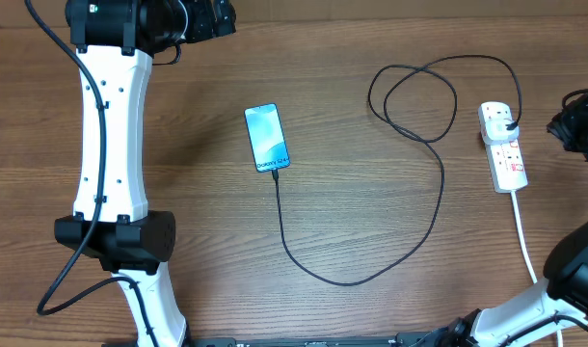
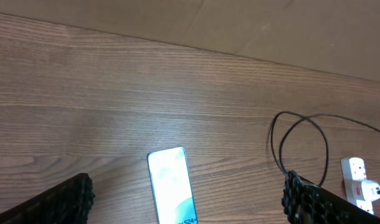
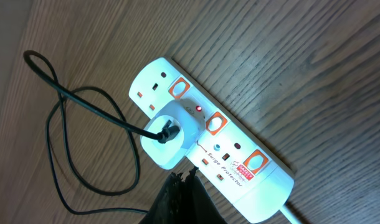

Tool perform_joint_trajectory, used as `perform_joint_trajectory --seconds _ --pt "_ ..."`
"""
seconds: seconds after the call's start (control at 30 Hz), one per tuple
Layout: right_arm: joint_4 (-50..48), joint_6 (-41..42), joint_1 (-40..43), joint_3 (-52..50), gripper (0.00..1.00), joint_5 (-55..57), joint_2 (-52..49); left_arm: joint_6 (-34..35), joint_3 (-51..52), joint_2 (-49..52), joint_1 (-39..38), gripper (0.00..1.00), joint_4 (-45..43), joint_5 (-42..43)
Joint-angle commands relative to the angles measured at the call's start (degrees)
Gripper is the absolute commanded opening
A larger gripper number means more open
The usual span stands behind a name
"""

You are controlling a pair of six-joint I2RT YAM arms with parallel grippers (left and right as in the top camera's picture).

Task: Plug charger to phone and switch on socket
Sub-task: 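Press down the orange switch beside the charger with the right gripper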

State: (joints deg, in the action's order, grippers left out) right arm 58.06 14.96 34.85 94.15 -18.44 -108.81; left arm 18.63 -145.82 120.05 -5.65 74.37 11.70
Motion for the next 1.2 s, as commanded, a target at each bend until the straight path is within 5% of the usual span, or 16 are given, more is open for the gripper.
perform_joint_trajectory --seconds 0.0,1.17 --pt "-0.8 0.0 0.2 -0.1 0.04 0.4 -1.8 -0.7 0.3 0.6 -0.5 1.0 0.0 -0.3" --pt "-3.8 0.2 -2.7 -0.2 0.04 -0.7 -11.8 -0.7 0.3 0.6 -0.5 1.0 0.0 -0.3"
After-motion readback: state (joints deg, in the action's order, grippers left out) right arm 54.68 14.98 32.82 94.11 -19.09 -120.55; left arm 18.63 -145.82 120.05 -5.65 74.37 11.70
